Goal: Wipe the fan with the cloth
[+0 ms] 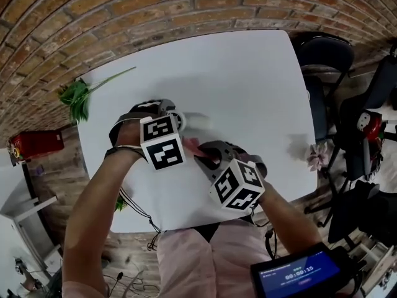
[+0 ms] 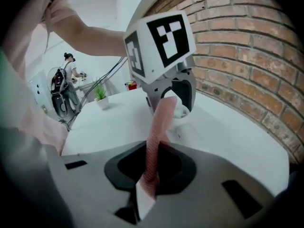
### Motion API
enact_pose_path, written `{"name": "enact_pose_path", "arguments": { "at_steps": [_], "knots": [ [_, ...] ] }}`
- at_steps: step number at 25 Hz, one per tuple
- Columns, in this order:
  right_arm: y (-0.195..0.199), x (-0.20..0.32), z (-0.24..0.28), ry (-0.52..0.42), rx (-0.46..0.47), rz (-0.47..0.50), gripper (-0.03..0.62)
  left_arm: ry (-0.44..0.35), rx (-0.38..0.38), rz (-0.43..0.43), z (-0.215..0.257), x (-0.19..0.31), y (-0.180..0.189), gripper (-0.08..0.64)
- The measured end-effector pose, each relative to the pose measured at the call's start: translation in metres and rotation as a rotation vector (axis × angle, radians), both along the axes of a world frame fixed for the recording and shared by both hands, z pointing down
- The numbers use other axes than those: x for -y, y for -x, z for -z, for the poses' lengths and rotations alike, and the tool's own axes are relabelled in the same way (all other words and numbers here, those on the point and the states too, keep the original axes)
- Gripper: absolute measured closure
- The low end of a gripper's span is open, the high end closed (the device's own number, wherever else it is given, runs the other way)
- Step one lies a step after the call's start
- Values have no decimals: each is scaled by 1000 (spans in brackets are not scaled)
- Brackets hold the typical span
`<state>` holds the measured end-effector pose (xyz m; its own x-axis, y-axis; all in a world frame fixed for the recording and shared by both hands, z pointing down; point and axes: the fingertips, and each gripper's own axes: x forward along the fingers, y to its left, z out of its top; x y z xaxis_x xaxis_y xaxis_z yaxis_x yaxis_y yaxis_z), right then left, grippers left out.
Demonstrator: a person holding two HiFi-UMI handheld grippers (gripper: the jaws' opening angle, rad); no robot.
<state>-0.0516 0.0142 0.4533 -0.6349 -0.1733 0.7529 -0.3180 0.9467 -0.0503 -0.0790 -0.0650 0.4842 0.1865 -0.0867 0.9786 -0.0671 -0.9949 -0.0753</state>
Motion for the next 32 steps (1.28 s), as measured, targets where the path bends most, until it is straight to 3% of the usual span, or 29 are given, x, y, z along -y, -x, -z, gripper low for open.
{"name": "enact_pose_path", "arguments": {
  "at_steps": [4, 7, 20, 32],
  "knots": [
    [6, 19, -11, 23, -6, -177, 557, 0, -37, 17, 1, 0, -1, 207],
    [11, 26, -16, 35, -8, -248, 557, 4, -50, 18, 0, 0, -2, 207],
    [20, 48, -27, 62, 31, -449, 557, 8, -62, 17, 0, -1, -3, 207],
    [-2, 48, -29, 98, 35, -554, 557, 9, -49, 2, 0, -2, -2, 207]
  ]
}}
